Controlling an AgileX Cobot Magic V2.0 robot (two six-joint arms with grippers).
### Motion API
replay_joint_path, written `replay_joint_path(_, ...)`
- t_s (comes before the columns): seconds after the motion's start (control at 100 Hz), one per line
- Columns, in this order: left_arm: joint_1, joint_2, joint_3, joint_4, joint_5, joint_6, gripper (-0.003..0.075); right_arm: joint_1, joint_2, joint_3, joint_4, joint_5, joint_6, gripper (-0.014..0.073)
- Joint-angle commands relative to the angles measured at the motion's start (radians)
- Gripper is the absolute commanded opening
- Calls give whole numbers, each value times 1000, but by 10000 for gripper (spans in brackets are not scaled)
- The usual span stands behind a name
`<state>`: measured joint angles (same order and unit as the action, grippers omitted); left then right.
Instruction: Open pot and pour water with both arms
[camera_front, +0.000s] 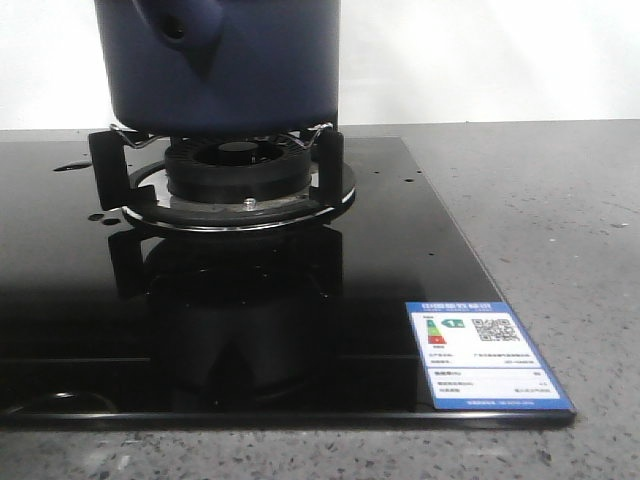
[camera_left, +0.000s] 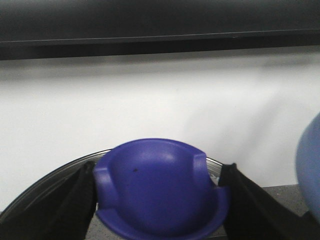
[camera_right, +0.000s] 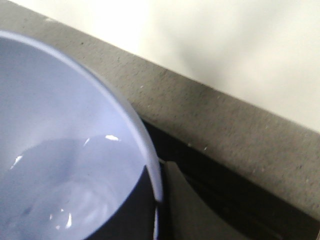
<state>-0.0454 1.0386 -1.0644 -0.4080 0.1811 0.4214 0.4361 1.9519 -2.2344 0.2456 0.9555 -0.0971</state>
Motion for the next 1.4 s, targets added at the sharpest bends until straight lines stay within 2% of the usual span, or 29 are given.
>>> replay_joint_path(0.0,6,-20,-42,-14,-91,-1,395,16,-82,18,-25,-174,-16,-57)
replay_joint_path(0.21,6,-20,-42,-19,-87,-1,395,43,-190,267,-66,-488,-26,-57)
replay_joint_path(0.45,6,-20,-42,-40,-86,-1,396,63,-346,656,-92,-956,-72,-63)
replay_joint_path(0.66,6,-20,-42,-50,-86,-1,396,75,-399,870,-93,-1258,-72,-63)
replay_joint_path(1.04,6,-20,-42,-66,-86,-1,396,76,-424,1012,-118,-1623,-39,-64)
replay_joint_path(1.14,6,-20,-42,-66,-86,-1,396,83,-424,1012,-128,-1679,-22,-64)
replay_joint_path(1.27,6,-20,-42,-66,-86,-1,396,85,-424,1012,-202,-1758,-20,-64)
replay_joint_path(1.39,6,-20,-42,-66,-86,-1,396,85,-424,1012,-229,-1771,-20,-64)
